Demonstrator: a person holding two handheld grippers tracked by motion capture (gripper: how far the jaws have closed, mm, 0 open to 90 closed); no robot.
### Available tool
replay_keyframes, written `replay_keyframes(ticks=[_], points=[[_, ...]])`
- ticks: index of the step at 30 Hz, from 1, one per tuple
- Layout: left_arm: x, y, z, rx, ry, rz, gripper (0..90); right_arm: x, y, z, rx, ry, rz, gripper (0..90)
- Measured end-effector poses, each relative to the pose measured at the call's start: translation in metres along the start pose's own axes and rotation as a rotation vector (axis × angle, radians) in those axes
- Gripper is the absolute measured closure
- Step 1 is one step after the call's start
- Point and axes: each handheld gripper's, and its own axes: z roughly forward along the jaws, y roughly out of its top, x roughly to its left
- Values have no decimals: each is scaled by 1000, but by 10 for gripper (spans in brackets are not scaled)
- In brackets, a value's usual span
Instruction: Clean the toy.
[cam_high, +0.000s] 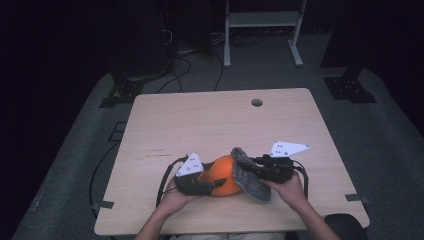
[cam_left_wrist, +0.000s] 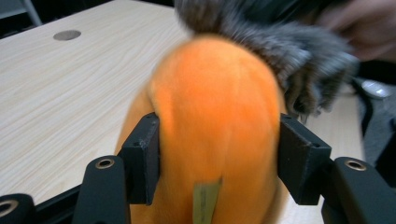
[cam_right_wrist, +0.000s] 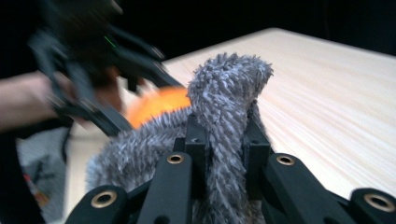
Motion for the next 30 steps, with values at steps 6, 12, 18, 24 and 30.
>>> replay_keyframes(ticks=[6, 12, 18, 24, 30], points=[[-1, -1, 5, 28, 14, 5, 388, 4, 0, 4, -20, 70, 17, 766], [1, -2, 10, 23, 10, -8, 310, 3, -1, 8, 23, 18, 2, 767], [0, -3, 14, 29, 19, -3, 334, 11, 1, 7, 16, 15, -30, 764], [-1, -3, 12, 31, 27, 9, 363, 6, 1, 7, 50, -14, -36, 767], [-1, -2, 14, 31, 21, 12, 361, 8, 1, 4, 40, -19, -45, 767]])
